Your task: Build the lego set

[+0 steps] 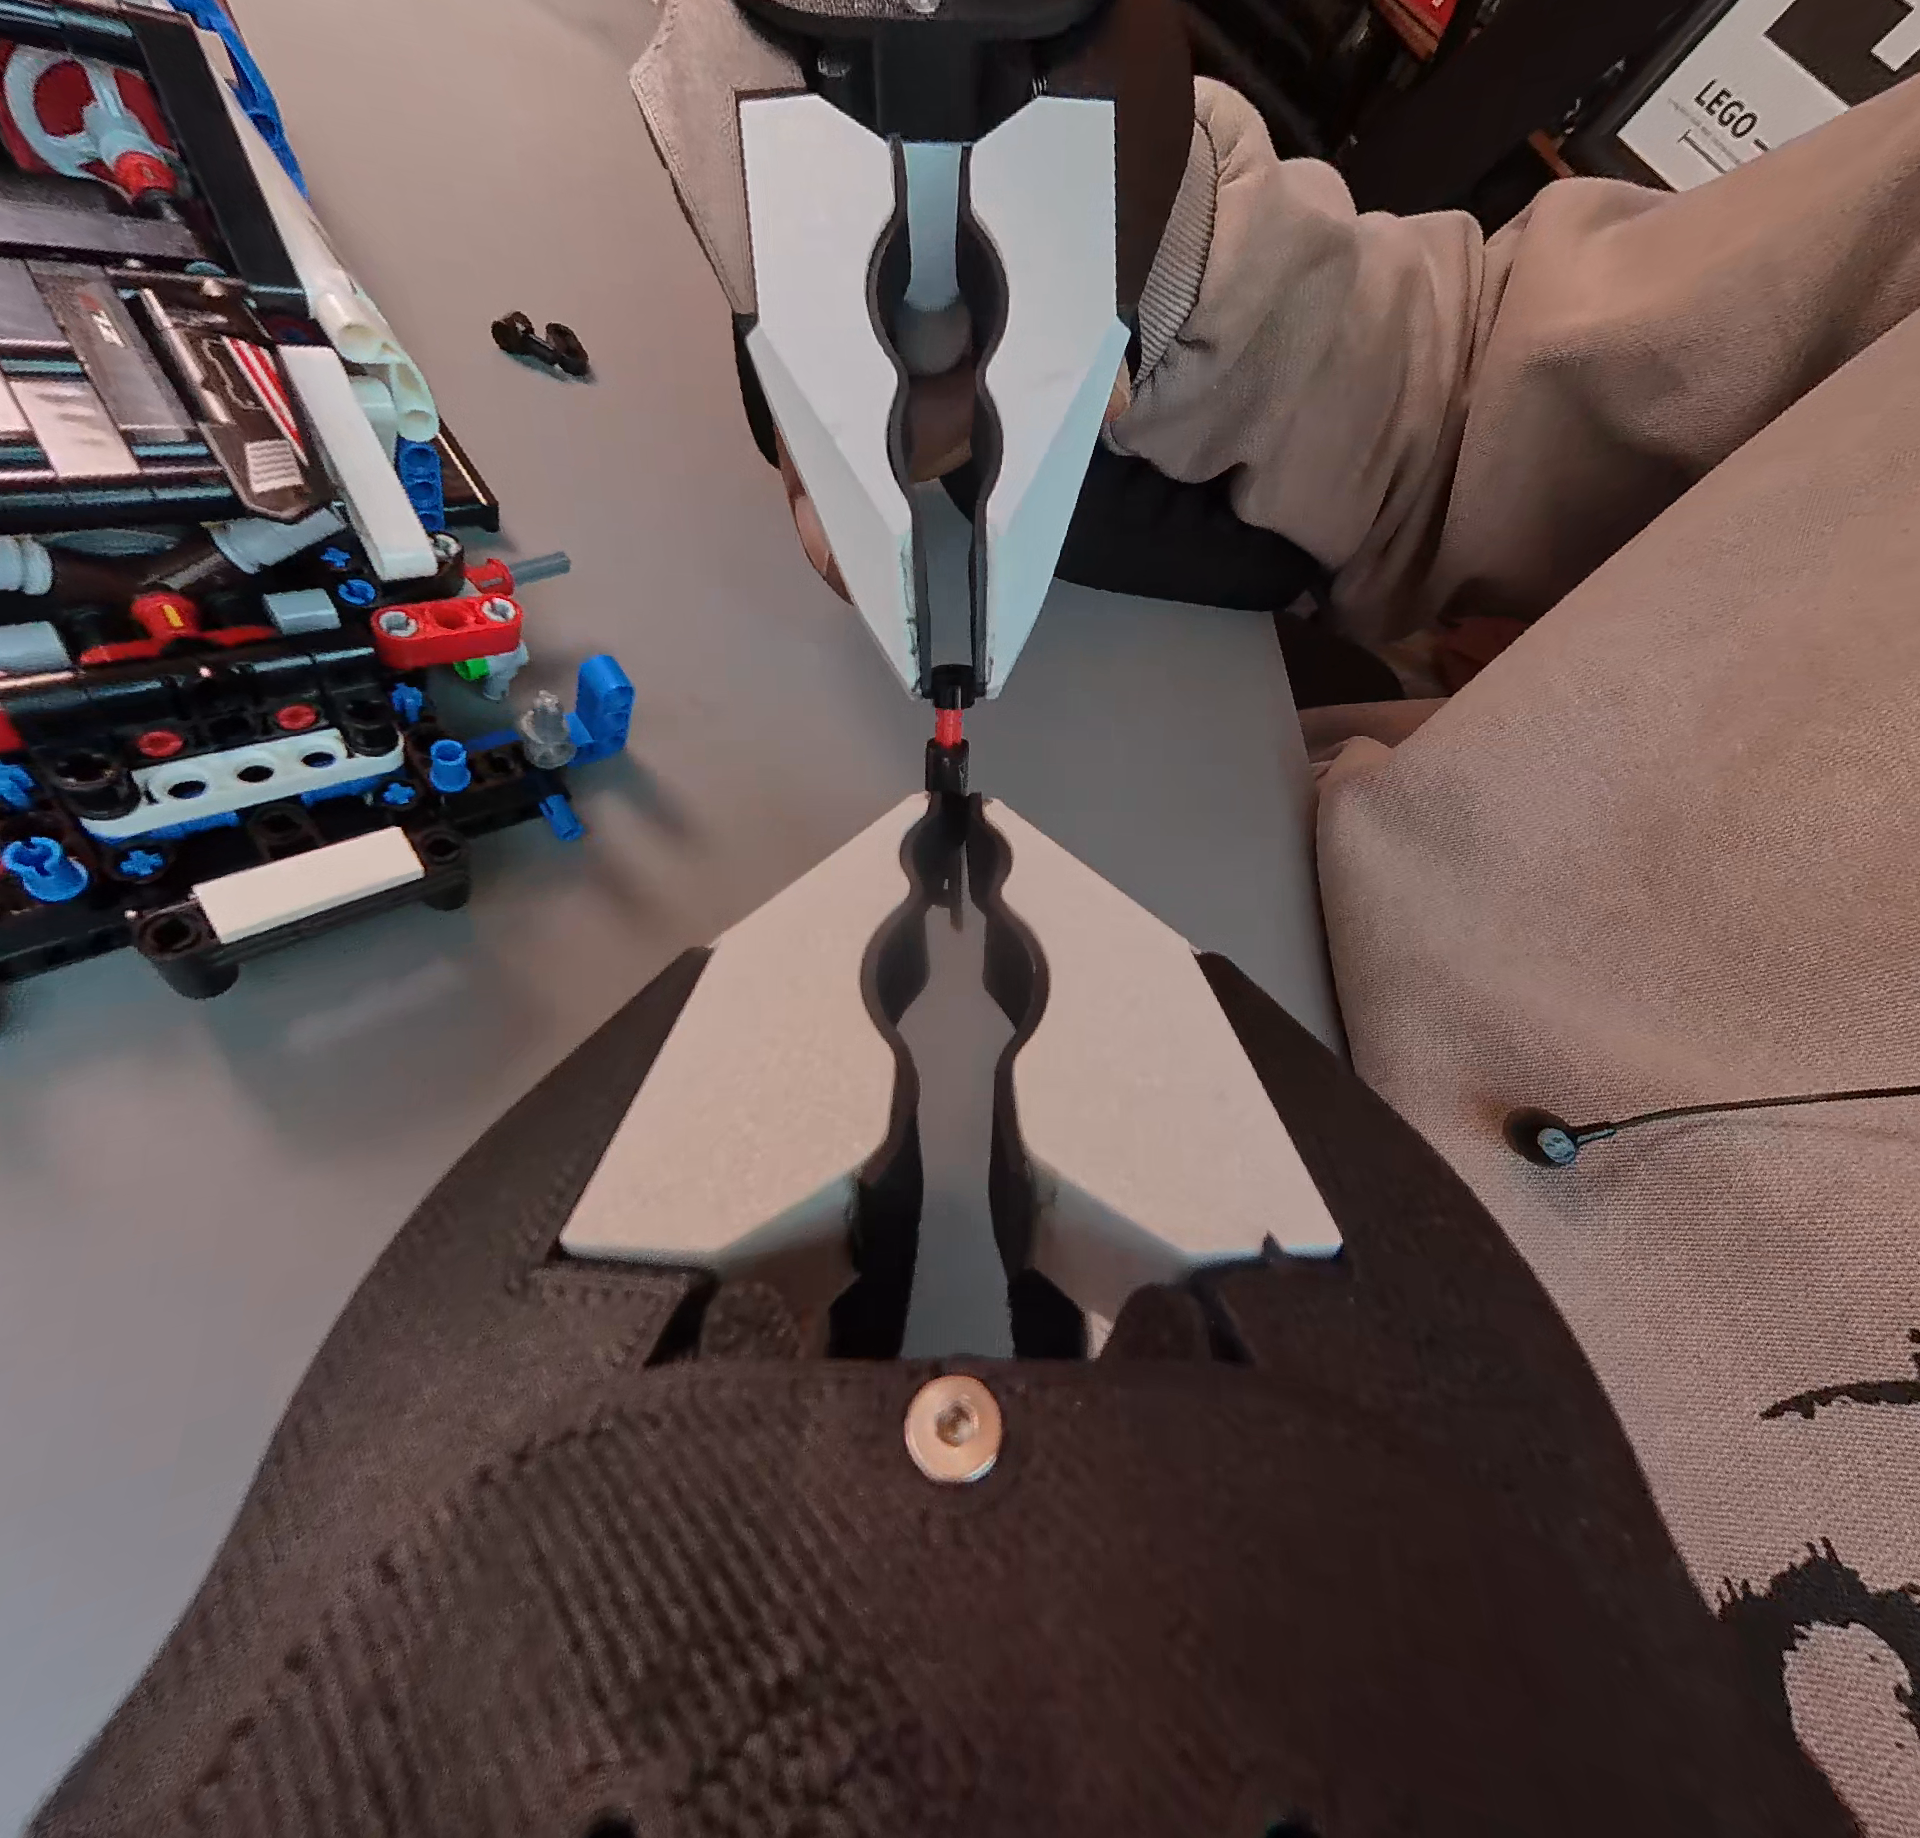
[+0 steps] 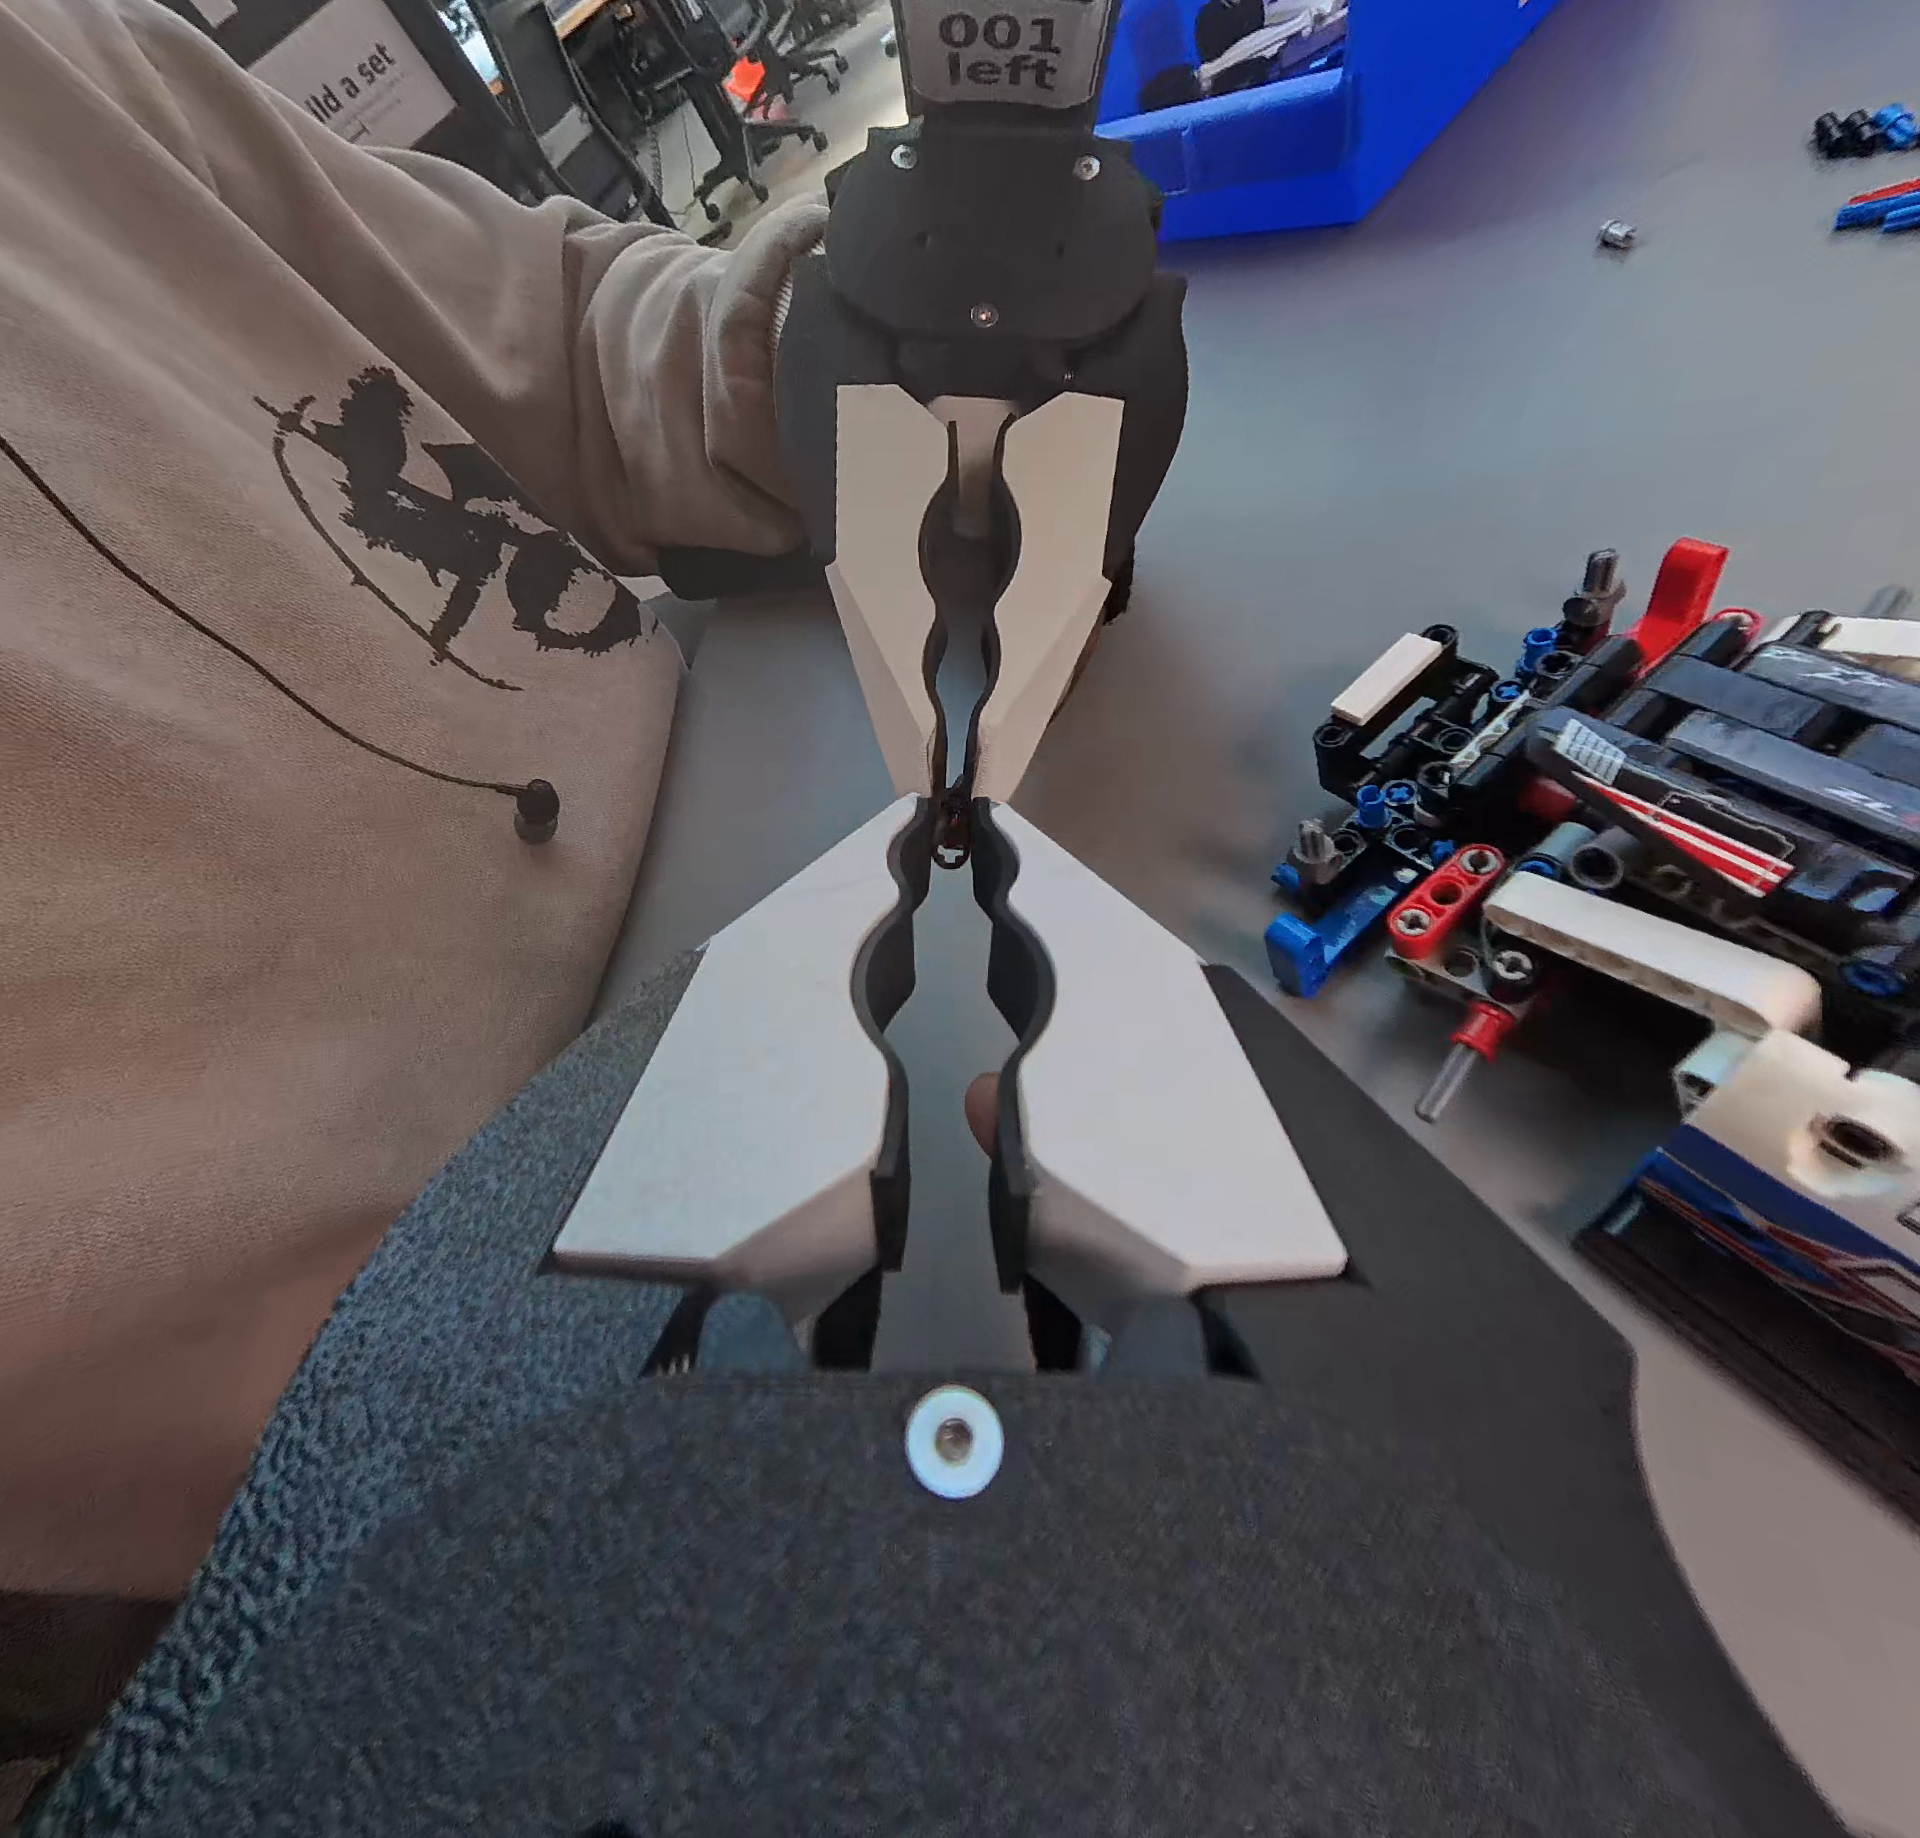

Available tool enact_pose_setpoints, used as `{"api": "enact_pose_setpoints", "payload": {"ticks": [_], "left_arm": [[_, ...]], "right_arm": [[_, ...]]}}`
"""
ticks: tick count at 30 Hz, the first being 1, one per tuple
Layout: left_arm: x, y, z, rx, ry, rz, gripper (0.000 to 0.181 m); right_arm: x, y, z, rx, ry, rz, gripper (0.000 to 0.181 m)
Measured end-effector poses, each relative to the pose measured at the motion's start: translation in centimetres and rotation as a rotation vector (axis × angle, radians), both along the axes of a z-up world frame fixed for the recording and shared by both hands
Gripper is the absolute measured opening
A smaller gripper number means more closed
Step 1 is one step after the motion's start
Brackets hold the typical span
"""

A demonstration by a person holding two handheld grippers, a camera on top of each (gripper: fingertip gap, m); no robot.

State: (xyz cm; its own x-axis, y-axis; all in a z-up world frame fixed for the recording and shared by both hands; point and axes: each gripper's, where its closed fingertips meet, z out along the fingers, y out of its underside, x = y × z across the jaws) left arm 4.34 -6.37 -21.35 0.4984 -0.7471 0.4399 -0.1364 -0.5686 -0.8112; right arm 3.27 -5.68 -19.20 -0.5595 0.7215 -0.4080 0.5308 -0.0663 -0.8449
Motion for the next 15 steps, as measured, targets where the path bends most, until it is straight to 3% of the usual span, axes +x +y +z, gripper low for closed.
{"api": "enact_pose_setpoints", "payload": {"ticks": [8, 15], "left_arm": [[0.0, 0.2, -0.1, 0.003, 0.013, 0.014, 0.001], [-0.5, 1.1, 1.6, 0.016, -0.114, 0.085, 0.000]], "right_arm": [[-0.4, 0.0, -0.2, -0.017, 0.011, -0.037, 0.005], [-1.2, 0.9, 1.2, -0.084, 0.089, -0.143, 0.006]]}}
